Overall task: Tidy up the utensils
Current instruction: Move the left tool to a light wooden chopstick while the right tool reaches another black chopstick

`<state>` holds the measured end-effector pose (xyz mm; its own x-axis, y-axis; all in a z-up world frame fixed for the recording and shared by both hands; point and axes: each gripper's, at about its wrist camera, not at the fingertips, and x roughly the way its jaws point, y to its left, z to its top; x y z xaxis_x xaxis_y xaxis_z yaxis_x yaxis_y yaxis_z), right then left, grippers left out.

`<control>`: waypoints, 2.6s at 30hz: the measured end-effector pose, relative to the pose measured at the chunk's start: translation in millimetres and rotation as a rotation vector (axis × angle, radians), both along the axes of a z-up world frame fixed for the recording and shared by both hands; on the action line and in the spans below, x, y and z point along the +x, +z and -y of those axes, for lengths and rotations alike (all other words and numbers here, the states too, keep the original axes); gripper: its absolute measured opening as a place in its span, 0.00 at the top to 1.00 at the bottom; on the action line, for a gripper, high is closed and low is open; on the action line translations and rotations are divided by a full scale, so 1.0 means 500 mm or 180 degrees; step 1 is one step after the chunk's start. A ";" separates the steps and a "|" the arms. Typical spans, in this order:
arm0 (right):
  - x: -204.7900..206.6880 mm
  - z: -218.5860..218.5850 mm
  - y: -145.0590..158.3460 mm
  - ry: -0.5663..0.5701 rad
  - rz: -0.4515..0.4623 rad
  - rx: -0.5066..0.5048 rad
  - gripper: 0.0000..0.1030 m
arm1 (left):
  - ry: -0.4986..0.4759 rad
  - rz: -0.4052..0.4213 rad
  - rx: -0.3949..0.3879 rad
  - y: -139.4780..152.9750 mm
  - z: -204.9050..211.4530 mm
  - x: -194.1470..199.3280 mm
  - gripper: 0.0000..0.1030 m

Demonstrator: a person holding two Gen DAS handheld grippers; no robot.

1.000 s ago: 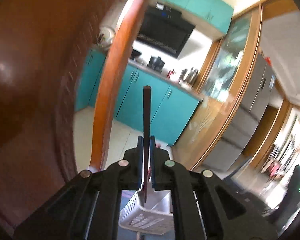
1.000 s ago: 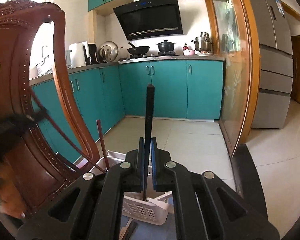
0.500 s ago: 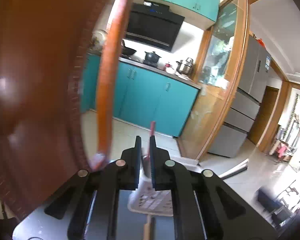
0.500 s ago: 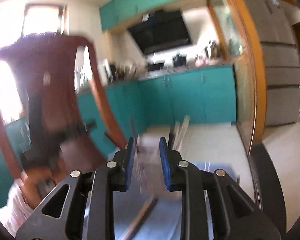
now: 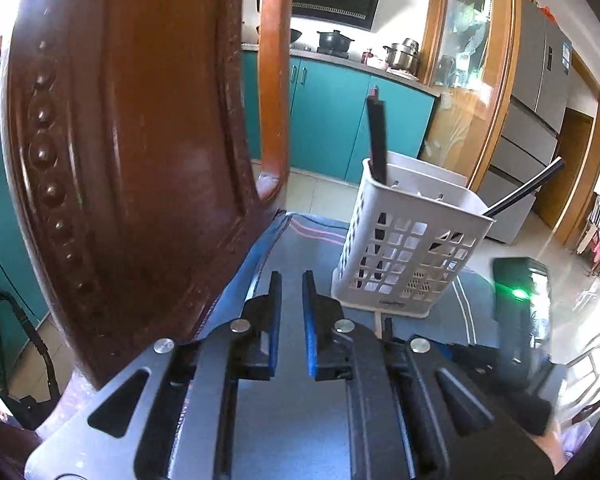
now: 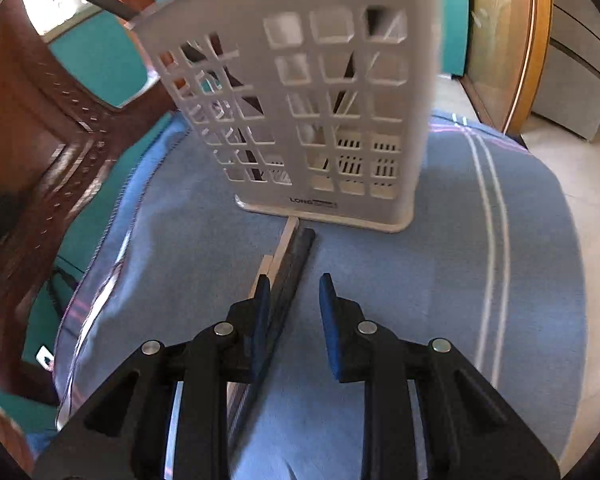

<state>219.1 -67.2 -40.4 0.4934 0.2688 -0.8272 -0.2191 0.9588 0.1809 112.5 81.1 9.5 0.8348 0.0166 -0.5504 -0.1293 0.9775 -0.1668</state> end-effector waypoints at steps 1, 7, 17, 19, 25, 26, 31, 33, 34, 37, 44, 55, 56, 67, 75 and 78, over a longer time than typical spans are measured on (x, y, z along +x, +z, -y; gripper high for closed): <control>0.007 -0.008 -0.008 -0.0021 -0.0041 -0.0027 0.75 | 0.0009 -0.0038 -0.0016 -0.002 -0.007 0.002 0.87; 0.013 -0.025 -0.022 -0.0112 -0.0074 -0.0001 0.78 | -0.0039 -0.0193 0.0009 -0.016 -0.013 0.006 0.87; -0.032 0.041 -0.016 -0.0001 -0.0180 0.0002 0.93 | -0.0148 -0.0333 0.0080 -0.031 0.019 0.035 0.85; -0.038 0.057 -0.013 -0.0001 -0.0157 -0.0049 0.93 | -0.0167 -0.0371 0.0086 -0.038 0.021 0.037 0.84; -0.047 0.127 -0.015 -0.0184 -0.0051 0.0080 0.93 | -0.0225 -0.0519 0.0089 -0.063 0.034 0.053 0.80; -0.044 0.140 -0.016 -0.0226 -0.0049 0.0099 0.93 | -0.0243 -0.0551 0.0086 -0.067 0.038 0.056 0.79; -0.045 0.167 -0.014 -0.0335 0.0008 0.0268 0.92 | -0.0324 -0.0677 0.0068 -0.087 0.053 0.066 0.74; -0.050 0.170 -0.010 -0.0329 0.0039 0.0299 0.88 | -0.0346 -0.0728 0.0088 -0.095 0.059 0.069 0.74; -0.055 0.171 -0.009 -0.0320 0.0045 0.0315 0.87 | -0.0358 -0.0755 0.0096 -0.099 0.062 0.071 0.73; -0.060 0.167 -0.007 -0.0284 0.0070 0.0287 0.85 | -0.0373 -0.0817 0.0117 -0.108 0.069 0.074 0.71; -0.069 0.145 -0.010 -0.0189 0.0112 0.0086 0.77 | -0.0380 -0.0945 0.0128 -0.123 0.073 0.080 0.67; -0.077 0.124 -0.019 -0.0146 0.0147 -0.0094 0.77 | -0.0384 -0.1019 0.0138 -0.138 0.078 0.077 0.62; -0.078 0.123 -0.020 -0.0142 0.0155 -0.0107 0.77 | -0.0388 -0.1024 0.0141 -0.139 0.079 0.077 0.62; -0.073 0.120 -0.026 -0.0191 0.0176 -0.0202 0.77 | -0.0521 -0.1167 0.0168 -0.158 0.098 0.090 0.58; -0.074 0.119 -0.029 -0.0184 0.0189 -0.0245 0.77 | -0.0636 -0.1242 0.0227 -0.172 0.120 0.097 0.55; -0.076 0.116 -0.030 -0.0174 0.0204 -0.0269 0.77 | -0.0639 -0.1256 0.0239 -0.175 0.127 0.097 0.55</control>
